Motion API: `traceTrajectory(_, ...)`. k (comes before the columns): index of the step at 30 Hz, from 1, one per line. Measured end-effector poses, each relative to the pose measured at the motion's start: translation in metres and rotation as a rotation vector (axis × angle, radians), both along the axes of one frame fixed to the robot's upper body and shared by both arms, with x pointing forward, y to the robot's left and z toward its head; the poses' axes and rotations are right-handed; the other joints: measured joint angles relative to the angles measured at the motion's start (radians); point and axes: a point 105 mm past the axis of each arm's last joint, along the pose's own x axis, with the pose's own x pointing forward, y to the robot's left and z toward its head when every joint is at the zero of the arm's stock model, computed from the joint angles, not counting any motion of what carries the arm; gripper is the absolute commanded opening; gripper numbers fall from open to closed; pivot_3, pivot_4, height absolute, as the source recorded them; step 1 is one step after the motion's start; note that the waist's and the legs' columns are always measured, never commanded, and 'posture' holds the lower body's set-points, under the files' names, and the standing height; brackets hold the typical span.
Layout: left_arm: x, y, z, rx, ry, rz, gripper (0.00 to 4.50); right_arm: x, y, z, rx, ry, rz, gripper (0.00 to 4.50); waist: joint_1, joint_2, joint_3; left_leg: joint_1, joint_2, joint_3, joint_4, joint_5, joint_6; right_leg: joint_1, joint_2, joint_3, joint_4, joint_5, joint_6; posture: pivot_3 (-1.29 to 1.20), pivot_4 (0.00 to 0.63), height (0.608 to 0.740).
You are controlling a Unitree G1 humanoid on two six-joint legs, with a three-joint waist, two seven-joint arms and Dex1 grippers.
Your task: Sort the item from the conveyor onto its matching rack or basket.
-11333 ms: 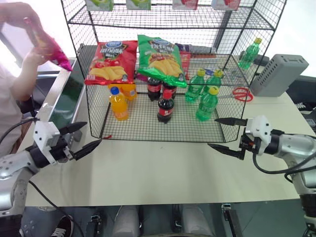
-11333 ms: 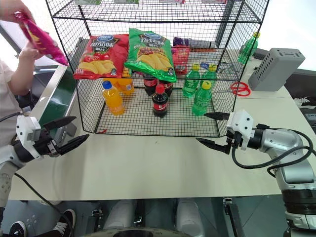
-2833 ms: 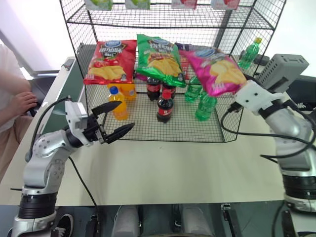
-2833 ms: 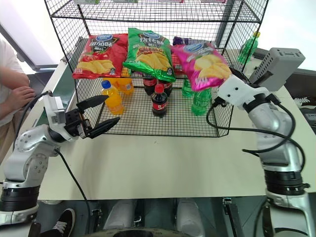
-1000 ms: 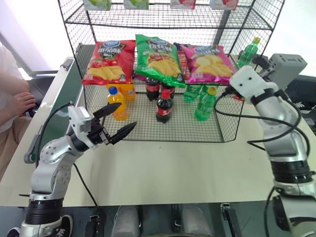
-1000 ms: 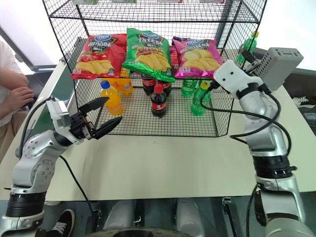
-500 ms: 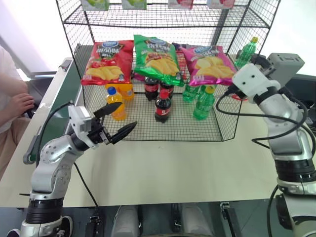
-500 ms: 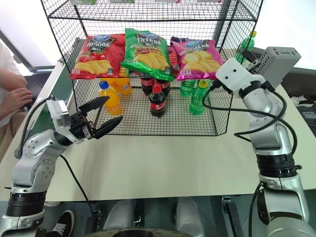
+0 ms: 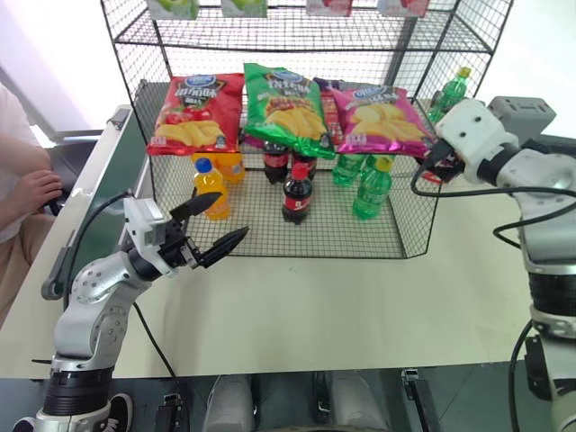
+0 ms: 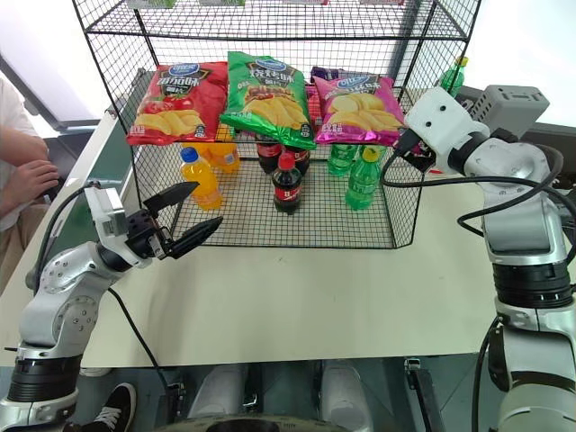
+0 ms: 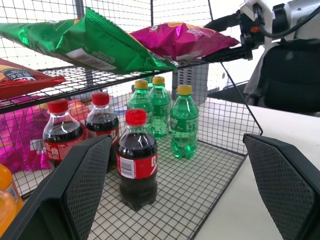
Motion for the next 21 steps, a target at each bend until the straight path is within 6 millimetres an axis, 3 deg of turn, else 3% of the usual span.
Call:
traceTrajectory(7,-0.002,0.001,-0.005,0.001,0.02,0.003,4.5,-0.006,0.006,-0.003,0.017,0.081,0.102,3.99,0.002,0.0,0.0,0.0,0.0,0.0,0.0,0.0,0.0,0.0,0.0,0.0,0.0,0.0,0.0,0.0,0.15,0.74)
traceTrajectory(13,-0.002,0.001,-0.005,0.001,0.021,0.002,4.5,-0.004,0.007,0.014,0.04,0.053,0.138,3.99,0.001,0.0,0.0,0.0,0.0,0.0,0.0,0.0,0.0,0.0,0.0,0.0,0.0,0.0,0.0,0.0,0.15,0.74)
traceTrajectory(20,-0.002,0.002,-0.006,0.003,0.025,0.002,4.5,-0.008,0.017,0.009,0.037,0.039,0.219,3.99,0.003,0.001,0.0,-0.001,0.0,0.0,0.0,0.0,0.0,-0.001,0.0,0.0,0.0,0.0,0.0,0.0,0.15,0.74)
traceTrajectory(21,-0.003,0.002,-0.007,0.003,0.028,0.004,4.5,-0.011,0.02,0.007,0.025,0.036,0.247,3.76,0.003,0.001,0.0,-0.001,0.0,0.0,0.0,0.0,0.0,-0.001,0.0,0.0,0.0,0.0,0.0,0.0,0.15,0.74)
